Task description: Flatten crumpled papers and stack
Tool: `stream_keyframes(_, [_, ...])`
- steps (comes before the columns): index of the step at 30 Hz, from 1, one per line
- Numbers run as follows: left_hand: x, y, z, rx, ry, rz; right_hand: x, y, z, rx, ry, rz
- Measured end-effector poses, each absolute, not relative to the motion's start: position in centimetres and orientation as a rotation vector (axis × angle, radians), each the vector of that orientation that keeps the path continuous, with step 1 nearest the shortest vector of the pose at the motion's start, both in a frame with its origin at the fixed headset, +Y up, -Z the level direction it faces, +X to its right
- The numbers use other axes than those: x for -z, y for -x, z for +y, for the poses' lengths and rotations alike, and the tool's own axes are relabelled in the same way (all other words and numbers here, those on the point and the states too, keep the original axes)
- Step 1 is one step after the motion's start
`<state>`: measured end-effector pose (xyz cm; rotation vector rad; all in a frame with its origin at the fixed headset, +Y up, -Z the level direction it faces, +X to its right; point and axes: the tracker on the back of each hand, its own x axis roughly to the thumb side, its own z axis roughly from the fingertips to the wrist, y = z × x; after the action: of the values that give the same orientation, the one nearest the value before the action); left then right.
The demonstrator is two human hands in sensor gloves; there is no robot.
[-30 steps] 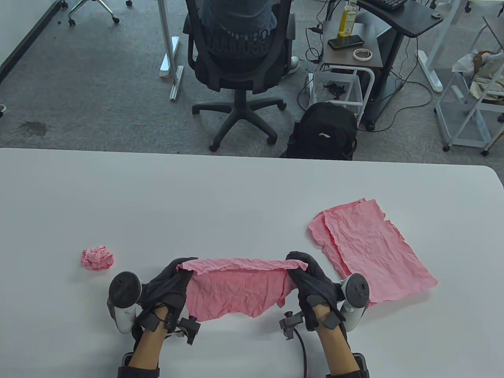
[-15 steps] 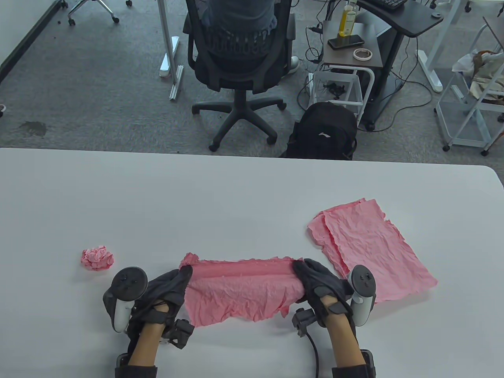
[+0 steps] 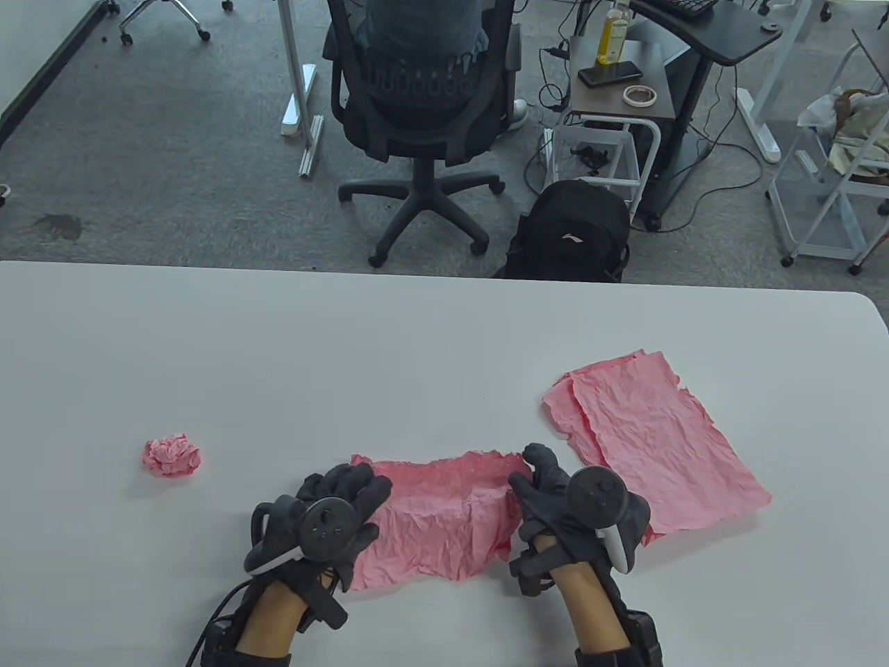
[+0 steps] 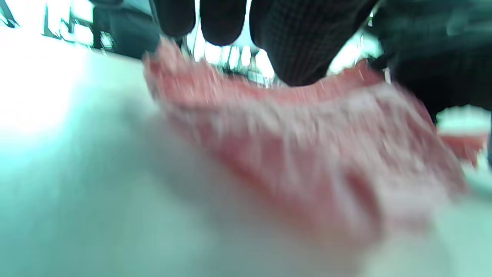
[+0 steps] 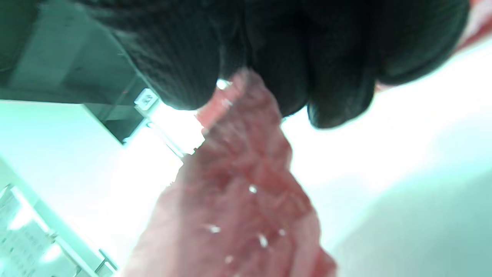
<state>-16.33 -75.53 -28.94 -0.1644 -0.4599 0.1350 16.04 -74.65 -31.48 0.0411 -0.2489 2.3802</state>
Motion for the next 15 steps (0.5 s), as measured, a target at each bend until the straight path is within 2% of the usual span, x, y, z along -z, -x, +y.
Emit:
stream_keyframes(4, [29.2, 16.1, -76.8, -0.097, 0.249, -0.457, 29.8, -14.2, -72.6, -2.482, -0.268, -0.417])
stream_keyframes(6, [29.5, 16.5, -77.4, -0.123, 0.285, -0.415, 29.6, -12.0, -72.6, -2.514, -0.46, -0.328])
stream_keyframes(8, [29.6, 16.9, -77.6, -0.117, 0.322, -0.387, 29.5, -9.8, -73.8, -2.643, -0.562, -0.116])
stream_keyframes(11, [29.7, 17.7, -77.8, -0.1, 0.405, -0.347, 30.0, -8.4, -75.9, -2.962, -0.458, 0.198])
stream_keyframes(15, [29.8, 18.8, -78.0, -0.164, 0.47, -0.301, 31.1, -10.4, -76.5, -2.899, -0.264, 0.32])
